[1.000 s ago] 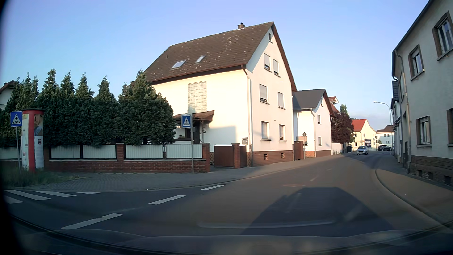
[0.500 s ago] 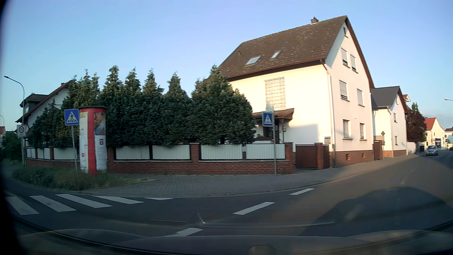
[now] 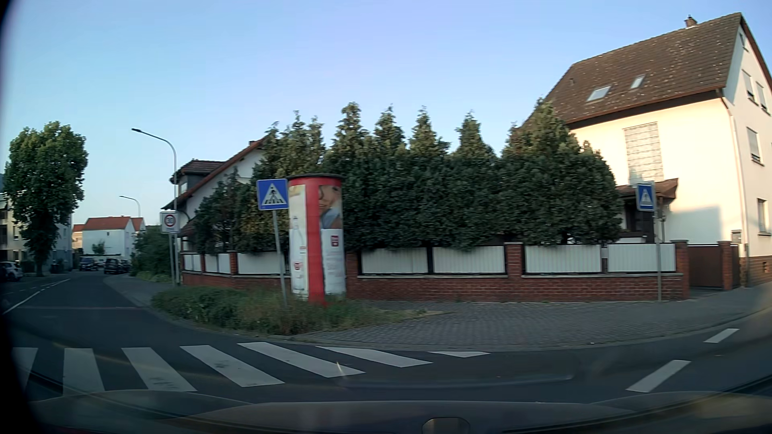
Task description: Follow the waypoints while adhering to traffic rules and regulations
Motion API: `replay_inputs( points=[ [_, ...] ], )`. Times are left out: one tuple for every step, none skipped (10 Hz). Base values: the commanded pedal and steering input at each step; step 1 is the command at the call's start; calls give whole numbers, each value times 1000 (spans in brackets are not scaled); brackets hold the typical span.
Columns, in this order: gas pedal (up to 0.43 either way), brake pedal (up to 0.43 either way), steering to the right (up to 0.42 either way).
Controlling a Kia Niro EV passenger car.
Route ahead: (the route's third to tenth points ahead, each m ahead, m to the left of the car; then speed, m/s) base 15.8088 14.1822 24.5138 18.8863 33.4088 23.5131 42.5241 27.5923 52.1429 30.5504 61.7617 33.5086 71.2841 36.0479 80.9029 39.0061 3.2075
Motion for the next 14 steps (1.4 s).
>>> replay_inputs(
  points=[
    [220,30,-847],
    [220,30,-803],
    [220,30,-766],
    [220,30,-729],
    [220,30,-673],
    [220,30,-611],
    [220,30,-560],
    [220,30,-480],
    [220,30,-407],
    [220,30,-344],
    [220,30,-269],
    [220,30,-214],
    [220,30,-170],
    [220,30,-126]
  ],
)
